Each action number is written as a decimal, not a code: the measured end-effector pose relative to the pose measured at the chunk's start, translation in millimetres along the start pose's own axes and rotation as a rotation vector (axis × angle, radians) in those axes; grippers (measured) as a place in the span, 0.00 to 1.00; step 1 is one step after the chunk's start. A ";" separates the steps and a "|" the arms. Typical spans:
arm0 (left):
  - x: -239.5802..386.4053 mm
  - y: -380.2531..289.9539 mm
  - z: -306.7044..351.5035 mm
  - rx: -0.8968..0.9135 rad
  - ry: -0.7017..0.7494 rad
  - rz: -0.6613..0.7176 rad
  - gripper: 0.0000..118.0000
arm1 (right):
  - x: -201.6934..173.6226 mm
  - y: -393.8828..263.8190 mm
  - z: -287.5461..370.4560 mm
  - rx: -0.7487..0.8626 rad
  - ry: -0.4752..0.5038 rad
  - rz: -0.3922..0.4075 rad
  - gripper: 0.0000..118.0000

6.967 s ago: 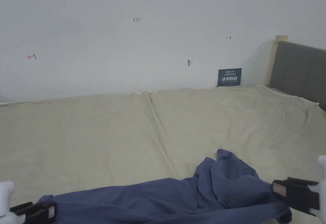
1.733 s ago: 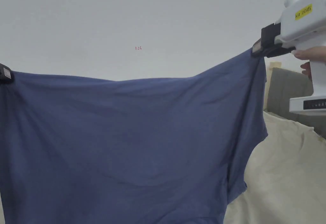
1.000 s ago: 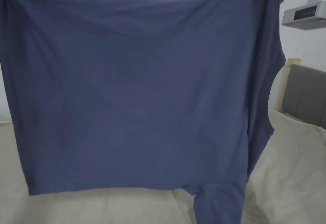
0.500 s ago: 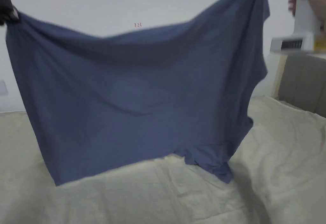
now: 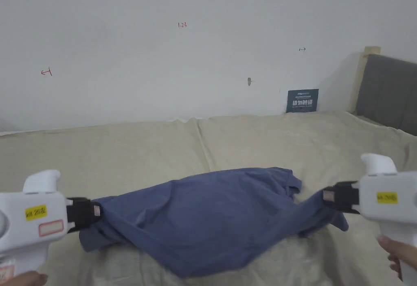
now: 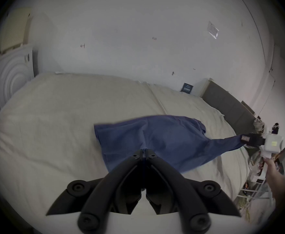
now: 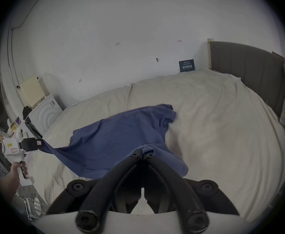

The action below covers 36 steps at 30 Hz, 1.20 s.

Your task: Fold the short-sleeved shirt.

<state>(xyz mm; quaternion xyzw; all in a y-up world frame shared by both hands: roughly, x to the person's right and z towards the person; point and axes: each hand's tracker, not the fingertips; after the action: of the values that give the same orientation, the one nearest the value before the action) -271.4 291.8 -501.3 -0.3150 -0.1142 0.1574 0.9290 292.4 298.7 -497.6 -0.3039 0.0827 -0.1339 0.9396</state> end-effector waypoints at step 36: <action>-33.9 -197.4 66.6 -0.226 0.124 -0.106 0.03 | 96.2 -177.5 63.5 -0.357 -0.167 0.120 0.00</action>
<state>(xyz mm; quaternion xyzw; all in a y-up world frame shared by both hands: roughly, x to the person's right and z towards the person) -279.9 167.6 -330.9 -0.4203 -0.0903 0.0743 0.8998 363.1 166.1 -348.5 -0.4701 0.0447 -0.0354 0.8808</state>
